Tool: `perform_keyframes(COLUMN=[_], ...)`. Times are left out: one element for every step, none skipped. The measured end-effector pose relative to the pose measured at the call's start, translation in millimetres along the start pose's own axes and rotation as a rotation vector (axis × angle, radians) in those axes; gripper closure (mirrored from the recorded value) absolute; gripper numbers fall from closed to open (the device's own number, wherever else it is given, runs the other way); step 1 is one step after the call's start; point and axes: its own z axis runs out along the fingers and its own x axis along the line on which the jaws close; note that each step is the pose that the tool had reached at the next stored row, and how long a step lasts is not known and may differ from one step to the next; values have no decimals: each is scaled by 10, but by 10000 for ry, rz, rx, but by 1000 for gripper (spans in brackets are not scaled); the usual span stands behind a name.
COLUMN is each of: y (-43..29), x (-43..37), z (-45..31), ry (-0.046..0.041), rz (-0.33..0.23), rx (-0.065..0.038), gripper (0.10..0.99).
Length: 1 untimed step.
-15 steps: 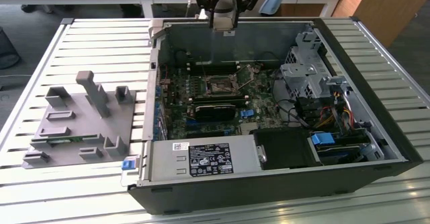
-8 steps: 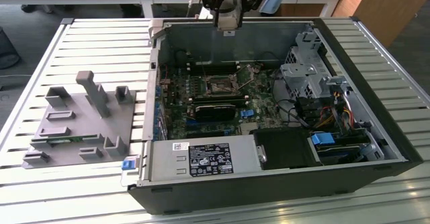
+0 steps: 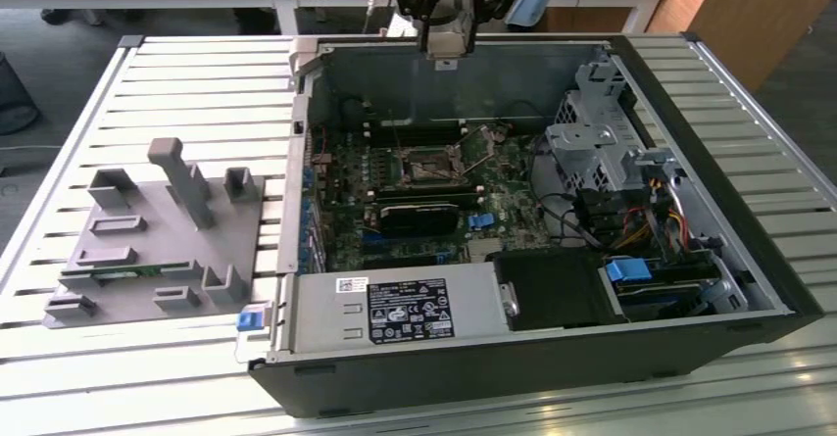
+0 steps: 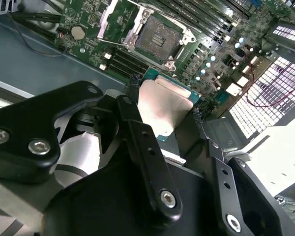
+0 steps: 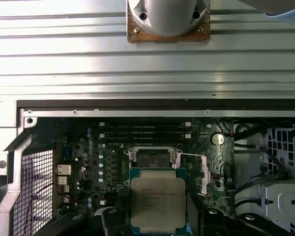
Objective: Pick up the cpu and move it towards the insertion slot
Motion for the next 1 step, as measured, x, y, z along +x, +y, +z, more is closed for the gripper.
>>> perform_keyframes(y=[0], x=[-1], z=[0], ry=[0], rz=[0], rx=[0], gripper=[545])
